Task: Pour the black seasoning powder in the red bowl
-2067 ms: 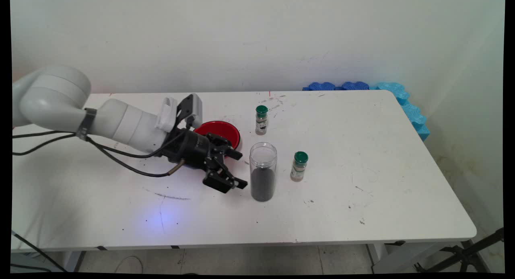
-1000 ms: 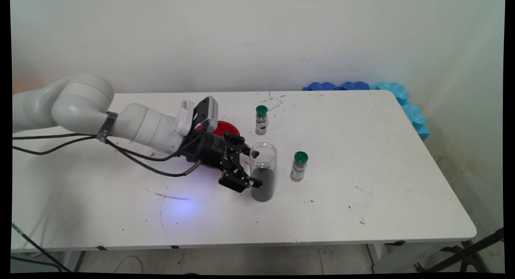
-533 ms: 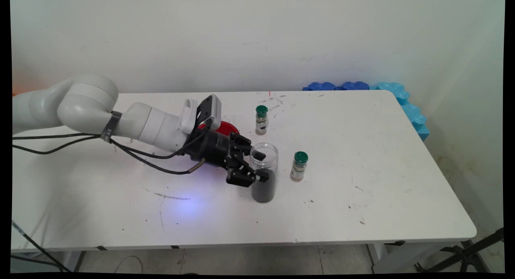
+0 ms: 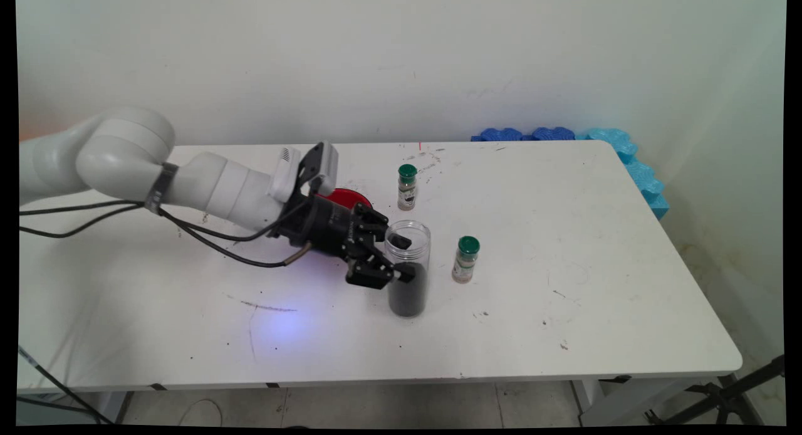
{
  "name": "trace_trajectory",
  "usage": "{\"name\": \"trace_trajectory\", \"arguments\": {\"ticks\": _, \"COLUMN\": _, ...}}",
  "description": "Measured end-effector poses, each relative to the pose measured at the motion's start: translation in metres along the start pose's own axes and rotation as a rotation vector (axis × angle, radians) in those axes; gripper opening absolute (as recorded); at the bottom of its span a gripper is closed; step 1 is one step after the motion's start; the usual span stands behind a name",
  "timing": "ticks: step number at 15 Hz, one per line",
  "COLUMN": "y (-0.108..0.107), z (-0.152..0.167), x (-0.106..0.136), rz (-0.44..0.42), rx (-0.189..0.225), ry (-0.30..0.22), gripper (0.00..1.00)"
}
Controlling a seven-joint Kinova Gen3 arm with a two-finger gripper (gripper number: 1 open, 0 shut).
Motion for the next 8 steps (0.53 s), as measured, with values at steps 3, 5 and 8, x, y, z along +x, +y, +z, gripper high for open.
{"name": "trace_trajectory", "arguments": {"ticks": 3, "y": 0.000, "z": -0.014, "x": 0.005, "rz": 0.006, "rx": -0.008, "ry": -0.014, "gripper": 0.00}}
{"name": "trace_trajectory", "arguments": {"ticks": 5, "y": -0.001, "z": -0.024, "x": 0.009, "rz": 0.011, "rx": -0.007, "ry": -0.018, "gripper": 0.00}}
{"name": "trace_trajectory", "arguments": {"ticks": 8, "y": -0.002, "z": -0.052, "x": 0.024, "rz": 0.011, "rx": 0.002, "ry": -0.030, "gripper": 0.00}}
